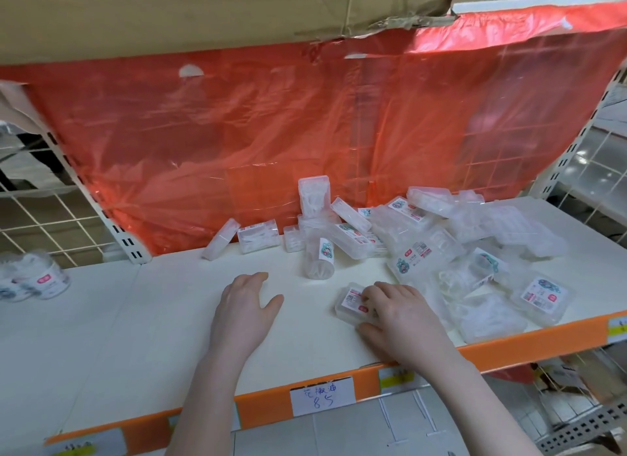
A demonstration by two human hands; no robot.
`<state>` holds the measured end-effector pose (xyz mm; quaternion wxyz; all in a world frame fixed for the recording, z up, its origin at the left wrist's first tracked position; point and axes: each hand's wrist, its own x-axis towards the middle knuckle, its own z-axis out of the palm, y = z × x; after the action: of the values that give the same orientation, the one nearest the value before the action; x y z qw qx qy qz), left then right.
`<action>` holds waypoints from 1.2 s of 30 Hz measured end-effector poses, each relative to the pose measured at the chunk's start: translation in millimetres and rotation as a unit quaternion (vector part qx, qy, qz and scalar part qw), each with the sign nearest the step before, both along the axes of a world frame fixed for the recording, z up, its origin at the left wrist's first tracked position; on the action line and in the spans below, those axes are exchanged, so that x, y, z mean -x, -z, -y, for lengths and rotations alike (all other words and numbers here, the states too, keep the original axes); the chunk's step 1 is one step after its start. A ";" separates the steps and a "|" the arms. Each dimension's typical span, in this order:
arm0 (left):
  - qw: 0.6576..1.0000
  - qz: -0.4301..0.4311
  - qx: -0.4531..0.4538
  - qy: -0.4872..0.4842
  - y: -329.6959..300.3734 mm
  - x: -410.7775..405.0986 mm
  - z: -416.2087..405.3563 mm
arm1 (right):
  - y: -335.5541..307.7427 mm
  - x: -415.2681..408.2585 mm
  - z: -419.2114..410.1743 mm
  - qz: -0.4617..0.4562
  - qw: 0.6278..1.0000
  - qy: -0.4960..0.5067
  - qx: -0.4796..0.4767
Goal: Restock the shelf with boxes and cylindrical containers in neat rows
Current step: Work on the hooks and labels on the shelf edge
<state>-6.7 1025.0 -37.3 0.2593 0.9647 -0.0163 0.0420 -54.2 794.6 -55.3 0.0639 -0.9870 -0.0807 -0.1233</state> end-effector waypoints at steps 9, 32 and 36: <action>0.999 0.003 0.005 0.034 -6.3 -18.8 9.4 | -5.6 -5.8 -4.0 -0.057 0.998 0.034 0.008; 0.975 -0.157 0.138 0.077 -8.6 -72.9 66.9 | -4.7 2.2 20.0 0.097 0.993 0.066 -0.004; 0.968 -0.176 0.136 0.114 -15.0 -61.5 41.4 | -0.5 -4.0 14.4 0.097 0.994 0.058 0.002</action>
<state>54.8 983.6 -22.3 0.3898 0.9044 -0.0745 -0.1568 -50.2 780.1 -54.8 0.0468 -0.9736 -0.0293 -0.2217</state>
